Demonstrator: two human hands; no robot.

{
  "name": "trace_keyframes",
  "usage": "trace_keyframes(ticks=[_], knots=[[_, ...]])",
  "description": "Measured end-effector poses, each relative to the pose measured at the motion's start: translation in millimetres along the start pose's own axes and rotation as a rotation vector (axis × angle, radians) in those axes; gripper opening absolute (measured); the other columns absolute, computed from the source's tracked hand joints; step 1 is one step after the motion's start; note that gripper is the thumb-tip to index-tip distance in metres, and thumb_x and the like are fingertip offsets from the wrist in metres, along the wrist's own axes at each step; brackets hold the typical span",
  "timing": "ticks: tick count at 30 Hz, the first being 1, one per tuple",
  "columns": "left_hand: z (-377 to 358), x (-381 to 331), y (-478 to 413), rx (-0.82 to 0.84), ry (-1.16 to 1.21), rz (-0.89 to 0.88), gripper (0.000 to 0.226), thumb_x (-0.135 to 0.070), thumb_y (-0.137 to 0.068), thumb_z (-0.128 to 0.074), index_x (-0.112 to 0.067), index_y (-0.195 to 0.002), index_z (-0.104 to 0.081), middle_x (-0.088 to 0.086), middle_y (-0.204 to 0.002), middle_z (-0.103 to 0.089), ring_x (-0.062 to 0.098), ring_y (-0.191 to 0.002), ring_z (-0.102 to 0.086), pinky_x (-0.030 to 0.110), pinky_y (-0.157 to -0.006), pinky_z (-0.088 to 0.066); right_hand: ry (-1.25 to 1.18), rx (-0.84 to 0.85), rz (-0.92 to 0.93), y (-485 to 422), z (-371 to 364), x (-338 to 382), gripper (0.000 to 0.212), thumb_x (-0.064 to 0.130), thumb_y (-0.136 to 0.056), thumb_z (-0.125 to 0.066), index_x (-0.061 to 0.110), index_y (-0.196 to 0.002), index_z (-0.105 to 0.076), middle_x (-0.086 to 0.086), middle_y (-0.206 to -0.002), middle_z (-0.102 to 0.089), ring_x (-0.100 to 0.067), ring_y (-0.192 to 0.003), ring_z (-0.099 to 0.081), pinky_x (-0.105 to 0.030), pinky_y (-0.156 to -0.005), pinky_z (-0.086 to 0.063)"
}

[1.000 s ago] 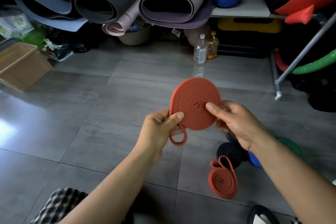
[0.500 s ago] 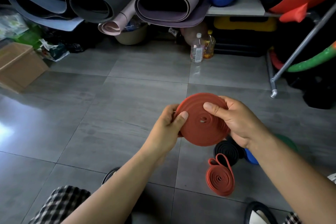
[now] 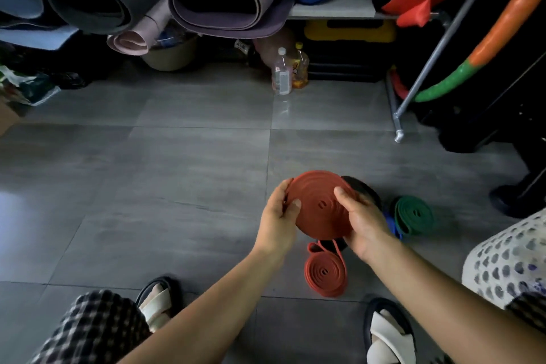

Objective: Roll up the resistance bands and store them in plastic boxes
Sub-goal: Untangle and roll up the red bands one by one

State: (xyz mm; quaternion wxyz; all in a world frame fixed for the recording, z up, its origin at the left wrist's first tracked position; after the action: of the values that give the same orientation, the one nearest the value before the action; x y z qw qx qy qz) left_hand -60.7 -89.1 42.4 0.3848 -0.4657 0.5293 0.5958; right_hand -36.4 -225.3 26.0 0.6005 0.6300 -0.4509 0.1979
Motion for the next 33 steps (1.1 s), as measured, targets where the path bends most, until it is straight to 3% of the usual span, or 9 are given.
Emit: trace_keyframes(ticks=[4, 7, 11, 13, 17, 19, 24, 30, 33], knots=[[-22, 56, -10, 0.031, -0.195, 0.113, 0.030, 0.005, -0.092, -0.041, -0.013, -0.114, -0.033, 0.000, -0.096, -0.050, 0.012, -0.082, -0.047, 0.016, -0.070, -0.041, 0.026, -0.298, 0.000, -14, 47, -58, 0.007, 0.015, -0.093, -0.052, 0.021, -0.095, -0.049, -0.012, -0.112, -0.055, -0.023, -0.094, -0.049, -0.032, -0.073, -0.045], [-37, 105, -15, 0.065, -0.286, 0.228, 0.025, 0.007, -0.090, -0.040, -0.016, -0.089, -0.031, -0.005, -0.078, -0.035, 0.012, -0.075, -0.036, 0.018, -0.059, -0.034, -0.148, -0.429, -0.065, -13, 67, -119, 0.014, 0.009, -0.096, -0.042, 0.021, -0.090, -0.045, -0.011, -0.102, -0.051, -0.024, -0.085, -0.048, -0.033, -0.076, -0.041], [-54, 169, -18, 0.038, -0.399, 0.303, 0.031, 0.003, -0.089, -0.049, -0.025, -0.083, -0.039, -0.003, -0.074, -0.047, 0.014, -0.069, -0.044, 0.022, -0.063, -0.032, -0.278, -0.560, -0.050, -29, 91, -180, 0.015, 0.000, -0.090, -0.051, 0.013, -0.082, -0.050, -0.005, -0.075, -0.062, -0.017, -0.068, -0.061, -0.034, -0.072, -0.043], [-59, 191, -26, -0.012, -0.456, 0.310, 0.018, -0.001, -0.090, -0.050, -0.018, -0.097, -0.050, 0.003, -0.087, -0.052, 0.017, -0.080, -0.048, 0.022, -0.069, -0.034, -0.215, -0.604, -0.067, -45, 100, -206, 0.017, 0.006, -0.083, -0.063, 0.001, -0.095, -0.051, -0.016, -0.088, -0.059, -0.024, -0.076, -0.061, -0.036, -0.073, -0.043], [-72, 223, -49, 0.073, -0.555, 0.304, 0.029, -0.005, -0.092, -0.049, -0.009, -0.120, -0.054, 0.002, -0.105, -0.041, 0.019, -0.097, -0.048, 0.021, -0.082, -0.034, 0.162, -0.624, -0.036, -71, 124, -250, 0.056, 0.055, -0.060, -0.059, 0.005, -0.085, -0.053, -0.022, -0.084, -0.060, -0.034, -0.082, -0.058, -0.050, -0.078, -0.047], [-79, 234, -61, 0.108, -0.573, 0.288, 0.030, -0.005, -0.092, -0.050, -0.009, -0.122, -0.055, 0.000, -0.105, -0.042, 0.016, -0.097, -0.047, 0.019, -0.081, -0.032, 0.218, -0.670, -0.009, -80, 134, -257, 0.054, 0.059, -0.052, -0.055, 0.012, -0.078, -0.050, -0.019, -0.080, -0.058, -0.030, -0.078, -0.055, -0.047, -0.075, -0.046], [-86, 255, -80, 0.112, -0.582, 0.251, 0.031, -0.009, -0.095, -0.047, -0.011, -0.124, -0.055, 0.004, -0.113, -0.045, 0.016, -0.101, -0.045, 0.021, -0.085, -0.035, 0.357, -0.668, 0.079, -100, 135, -248, 0.065, 0.057, -0.058, -0.049, -0.004, -0.082, -0.054, -0.018, -0.076, -0.055, -0.026, -0.073, -0.051, -0.038, -0.066, -0.041], [-85, 268, -81, 0.075, -0.771, 0.188, 0.039, -0.012, -0.095, -0.046, -0.024, -0.133, -0.049, 0.008, -0.125, -0.039, 0.022, -0.111, -0.029, 0.036, -0.099, -0.027, 0.548, -0.615, 0.035, -99, 138, -249, 0.026, 0.021, -0.083, -0.064, -0.002, -0.091, -0.053, -0.020, -0.091, -0.051, -0.032, -0.085, -0.048, -0.046, -0.075, -0.044], [-84, 268, -83, 0.077, -0.877, 0.100, 0.041, -0.017, -0.094, -0.048, -0.026, -0.134, -0.049, 0.012, -0.126, -0.040, 0.029, -0.111, -0.032, 0.039, -0.097, -0.027, 0.598, -0.604, 0.102, -98, 139, -243, 0.059, 0.049, -0.073, -0.059, -0.007, -0.093, -0.055, -0.012, -0.091, -0.041, -0.023, -0.085, -0.039, -0.039, -0.074, -0.041]])
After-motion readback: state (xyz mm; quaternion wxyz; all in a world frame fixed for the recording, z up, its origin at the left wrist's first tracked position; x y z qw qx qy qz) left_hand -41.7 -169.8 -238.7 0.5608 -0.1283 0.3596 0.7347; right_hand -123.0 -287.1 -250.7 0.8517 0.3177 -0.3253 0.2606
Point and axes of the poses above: each hand's wrist, its own y-axis away from the middle knuckle, its own z-axis out of the back of the hand, x = y × z, the point moved 5 cm from there along -y, towards the middle knuckle
